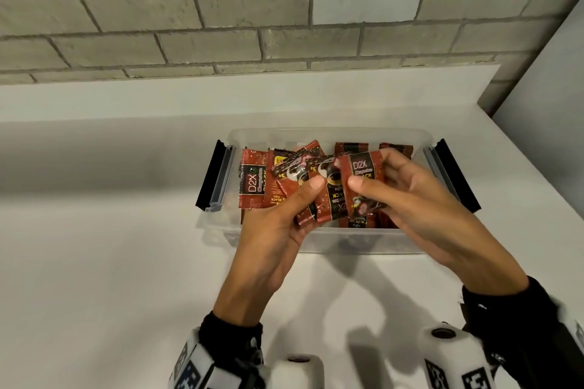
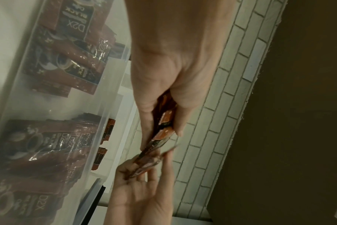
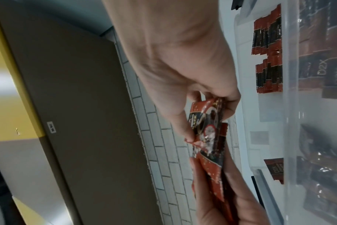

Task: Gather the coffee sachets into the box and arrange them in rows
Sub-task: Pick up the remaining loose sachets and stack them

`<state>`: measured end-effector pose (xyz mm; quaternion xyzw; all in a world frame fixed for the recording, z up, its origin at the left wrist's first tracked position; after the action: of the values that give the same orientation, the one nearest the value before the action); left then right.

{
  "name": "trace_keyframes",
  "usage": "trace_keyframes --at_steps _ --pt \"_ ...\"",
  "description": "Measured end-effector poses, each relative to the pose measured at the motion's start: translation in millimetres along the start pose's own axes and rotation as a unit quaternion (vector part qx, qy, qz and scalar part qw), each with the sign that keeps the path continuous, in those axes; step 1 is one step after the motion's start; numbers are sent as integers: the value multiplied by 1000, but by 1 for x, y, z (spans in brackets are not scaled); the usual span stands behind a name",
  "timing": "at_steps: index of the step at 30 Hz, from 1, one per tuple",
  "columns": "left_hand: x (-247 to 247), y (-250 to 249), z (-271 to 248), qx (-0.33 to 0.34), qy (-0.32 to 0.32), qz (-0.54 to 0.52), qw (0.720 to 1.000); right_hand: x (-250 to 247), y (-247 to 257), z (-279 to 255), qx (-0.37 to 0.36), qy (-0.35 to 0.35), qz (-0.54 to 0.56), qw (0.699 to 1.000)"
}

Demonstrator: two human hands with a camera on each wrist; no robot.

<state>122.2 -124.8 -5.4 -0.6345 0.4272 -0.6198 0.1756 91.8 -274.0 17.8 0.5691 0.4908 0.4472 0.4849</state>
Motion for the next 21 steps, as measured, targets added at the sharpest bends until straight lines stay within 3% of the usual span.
trace_keyframes --at_steps 4,17,21 --pt "-1 -1 -3 -7 1 16 1000 -6 -7 4 14 -30 -13 999" --pt "-3 -4 -1 -8 -2 31 999 -5 0 5 -16 2 -2 1000" --pt "-5 -6 -1 -33 3 47 998 -12 21 6 -62 25 -126 990"
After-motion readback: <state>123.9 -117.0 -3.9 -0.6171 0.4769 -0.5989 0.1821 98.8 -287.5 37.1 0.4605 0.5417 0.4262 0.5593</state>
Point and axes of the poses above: each hand's wrist, its own z-axis towards the middle knuckle, its own x-axis out of the palm, y = z × x, the point moved 6 cm from there along z, towards the middle knuckle, and after that the axes turned 3 degrees about -z, right-handed, at the moved point
